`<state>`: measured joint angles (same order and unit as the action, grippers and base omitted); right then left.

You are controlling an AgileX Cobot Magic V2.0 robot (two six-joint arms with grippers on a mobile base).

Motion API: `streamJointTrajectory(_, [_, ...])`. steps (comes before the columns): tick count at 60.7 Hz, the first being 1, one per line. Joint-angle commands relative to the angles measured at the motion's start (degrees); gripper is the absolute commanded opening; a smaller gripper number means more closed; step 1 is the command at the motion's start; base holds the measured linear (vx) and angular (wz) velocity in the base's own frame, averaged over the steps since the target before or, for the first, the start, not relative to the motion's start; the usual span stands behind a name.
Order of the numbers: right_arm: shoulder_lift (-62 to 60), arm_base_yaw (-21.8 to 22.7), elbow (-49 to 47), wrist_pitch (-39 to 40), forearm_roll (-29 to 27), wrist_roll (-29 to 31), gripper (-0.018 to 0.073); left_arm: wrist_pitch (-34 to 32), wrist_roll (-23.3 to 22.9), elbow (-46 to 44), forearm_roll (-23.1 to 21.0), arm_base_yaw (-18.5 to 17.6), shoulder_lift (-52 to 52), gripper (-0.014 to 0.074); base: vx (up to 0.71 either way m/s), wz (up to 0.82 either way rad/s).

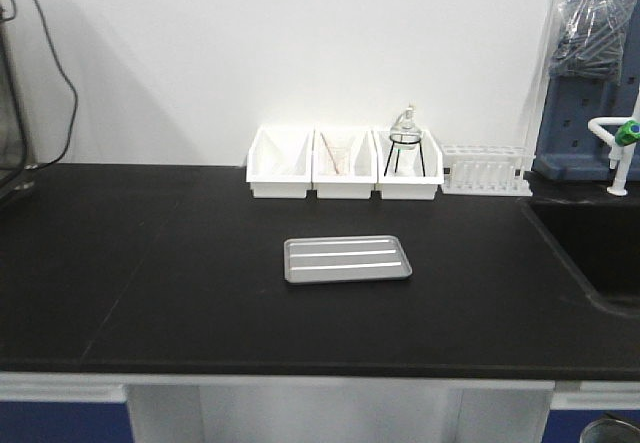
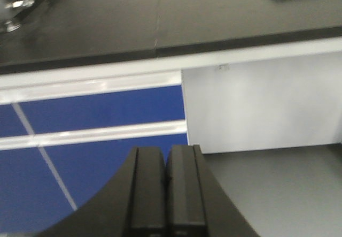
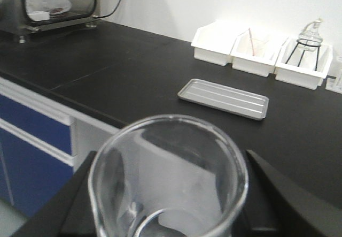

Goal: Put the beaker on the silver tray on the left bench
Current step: 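Drive the base up to the bench with the silver tray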

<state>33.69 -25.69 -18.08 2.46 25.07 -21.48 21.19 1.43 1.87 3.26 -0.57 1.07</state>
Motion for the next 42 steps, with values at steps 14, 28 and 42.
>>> streamJointTrajectory(14, [-0.12,0.09,-1.83,4.11,0.01,0.42,-0.0011,-4.33,-0.1,1.14,-0.16,-0.33,0.42,0.0001,0.4,-0.1])
streamJointTrajectory(28, [-0.12,0.09,-1.83,4.11,0.01,0.42,-0.0011,-4.33,-0.1,1.14,-0.16,-0.33,0.42,0.0001,0.4,0.01])
streamJointTrajectory(42, [-0.12,0.09,-1.83,4.11,0.01,0.42,-0.0011,-4.33,-0.1,1.14,-0.16,-0.33,0.42,0.0001,0.38,0.03])
